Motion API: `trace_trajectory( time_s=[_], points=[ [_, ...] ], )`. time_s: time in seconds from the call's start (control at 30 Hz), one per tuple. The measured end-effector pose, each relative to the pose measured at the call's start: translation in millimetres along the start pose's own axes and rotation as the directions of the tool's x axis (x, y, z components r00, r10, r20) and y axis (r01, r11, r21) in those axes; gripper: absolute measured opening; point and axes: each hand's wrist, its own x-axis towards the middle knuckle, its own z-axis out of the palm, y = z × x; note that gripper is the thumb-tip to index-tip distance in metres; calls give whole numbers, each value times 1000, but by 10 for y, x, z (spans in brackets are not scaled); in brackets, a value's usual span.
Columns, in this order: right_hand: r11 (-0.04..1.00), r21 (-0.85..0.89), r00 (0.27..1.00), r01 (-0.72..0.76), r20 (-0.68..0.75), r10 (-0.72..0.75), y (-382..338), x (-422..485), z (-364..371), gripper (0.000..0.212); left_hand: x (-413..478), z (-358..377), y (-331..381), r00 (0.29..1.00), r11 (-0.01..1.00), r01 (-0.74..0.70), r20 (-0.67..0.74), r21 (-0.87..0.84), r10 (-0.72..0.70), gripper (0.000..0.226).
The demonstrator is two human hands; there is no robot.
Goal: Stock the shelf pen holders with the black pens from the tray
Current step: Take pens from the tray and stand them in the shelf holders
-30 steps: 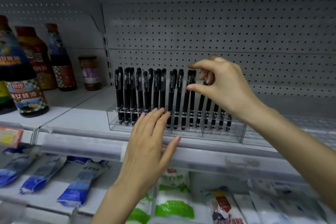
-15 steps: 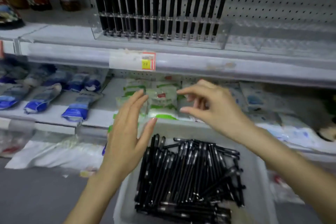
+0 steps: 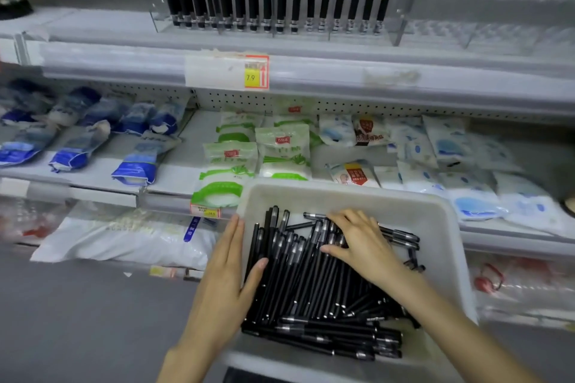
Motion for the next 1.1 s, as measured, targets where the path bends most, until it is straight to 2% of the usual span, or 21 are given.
trace_trajectory(
  time_s=[0.07,0.33,0.53,0.67,0.77,0.83,0.9,0.97,1.1],
  points=[
    [999,-43,1000,0,-3,-1,-27,-3,22,70,-10,8,0,1000,1000,3,5,14,-3,69],
    [997,50,998,60,-31,-58,-135,-148,148,49,-30,49,-62,1000,999,-24,-9,42,25,72],
    [952,294,996,83,-35,-76,-182,-211,140,41,-30,59,-81,999,998,-33,-8,44,34,70],
    [799,601,992,-1,101,-74,-322,-304,63,43,-21,65,-79,999,998,-34,-9,52,34,72],
    [692,722,998,-31,63,-21,-431,-350,83,42,-28,64,-81,1000,998,-23,-6,57,24,73],
    [619,785,999,-38,6,53,-481,-360,114,34,-31,61,-75,1000,998,-26,-8,63,26,71],
    [590,805,994,-55,-9,105,-520,-365,117,30,-34,49,-54,1000,999,-16,0,45,16,69],
    [539,839,993,-72,7,122,-540,-360,41,28,-14,19,-39,1000,1000,0,14,7,0,71],
    [361,930,993,-73,33,116,-528,-306,-475,21,136,-171,46,999,1000,-26,-20,-16,26,77]
  ],
)
